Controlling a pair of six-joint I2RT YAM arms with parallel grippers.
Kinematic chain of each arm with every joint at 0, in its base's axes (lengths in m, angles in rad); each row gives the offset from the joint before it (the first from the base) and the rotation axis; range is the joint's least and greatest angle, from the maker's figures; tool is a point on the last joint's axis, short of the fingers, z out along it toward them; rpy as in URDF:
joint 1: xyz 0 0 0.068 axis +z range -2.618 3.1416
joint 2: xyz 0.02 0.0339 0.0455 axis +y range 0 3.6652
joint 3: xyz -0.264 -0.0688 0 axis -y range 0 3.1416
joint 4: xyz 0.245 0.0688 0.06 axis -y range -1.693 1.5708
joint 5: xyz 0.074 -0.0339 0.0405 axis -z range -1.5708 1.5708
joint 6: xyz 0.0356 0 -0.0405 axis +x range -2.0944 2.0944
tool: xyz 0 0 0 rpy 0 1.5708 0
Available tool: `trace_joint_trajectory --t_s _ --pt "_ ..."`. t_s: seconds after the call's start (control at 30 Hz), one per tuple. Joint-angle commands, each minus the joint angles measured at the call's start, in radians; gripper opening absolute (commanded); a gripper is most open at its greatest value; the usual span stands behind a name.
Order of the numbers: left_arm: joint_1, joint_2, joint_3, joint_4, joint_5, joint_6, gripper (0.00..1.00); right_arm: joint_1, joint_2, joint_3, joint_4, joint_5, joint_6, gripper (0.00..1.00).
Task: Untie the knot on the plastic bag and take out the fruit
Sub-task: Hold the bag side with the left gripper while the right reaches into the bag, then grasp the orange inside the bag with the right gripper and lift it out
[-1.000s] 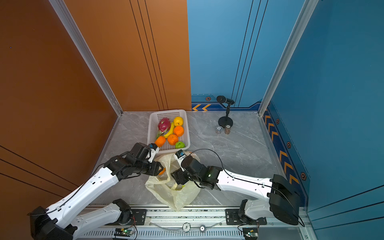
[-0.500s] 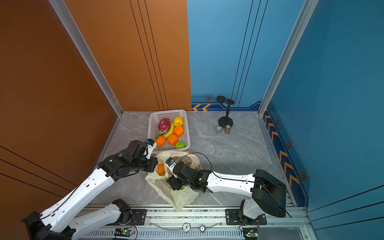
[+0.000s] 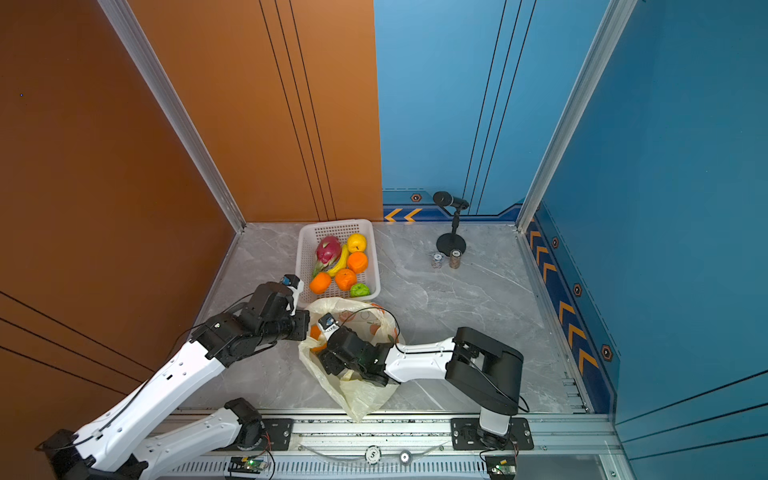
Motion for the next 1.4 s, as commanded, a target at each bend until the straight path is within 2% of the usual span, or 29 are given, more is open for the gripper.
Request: trace_joint_trajectory --t_s 0.0,0.13,0.27,0.4,0.63,0.77,0.93,0.97,1.07,1.13,1.23,1.37 --pt "0.049 -0.021 -0.068 0.006 -0.037 -0.011 0.07 -0.003 0.06 0.068 0.079 0.043 -0.003 0.73" --pt "0.132 -0.069 -0.154 0.064 0.049 -0.038 0.06 -0.009 0.12 0.112 0.085 0.012 -0.022 0.77" --pt "0.181 -0.119 -0.226 0.098 0.079 -0.052 0.06 -0.012 0.185 0.151 0.101 -0.002 -0.022 0.86" --pt "0.228 -0.147 -0.258 0.105 0.121 -0.054 0.05 -0.02 0.253 0.211 0.085 0.001 -0.018 0.86" --pt "0.278 -0.17 -0.3 0.122 0.184 -0.048 0.05 -0.041 0.344 0.26 0.088 -0.066 0.02 0.67" --pt "0.288 -0.173 -0.301 0.127 0.195 -0.049 0.05 -0.04 0.335 0.247 0.11 -0.079 0.02 0.53" --pt "0.301 -0.182 -0.3 0.124 0.191 -0.046 0.06 -0.042 0.292 0.214 0.135 -0.09 0.023 0.45" --pt "0.304 -0.183 -0.3 0.125 0.186 -0.048 0.1 -0.042 0.282 0.203 0.143 -0.092 0.024 0.44" --pt "0.318 -0.185 -0.294 0.13 0.178 -0.041 0.49 -0.042 0.234 0.163 0.16 -0.083 0.033 0.43" --pt "0.331 -0.198 -0.276 0.13 0.168 -0.034 0.63 -0.042 0.212 0.134 0.17 -0.075 0.038 0.43" --pt "0.37 -0.227 -0.24 0.134 0.137 -0.045 0.72 -0.043 0.178 0.081 0.192 -0.071 0.047 0.42" --pt "0.436 -0.217 -0.217 0.182 0.193 -0.068 0.74 -0.041 0.118 0.006 0.204 -0.071 0.061 0.42"
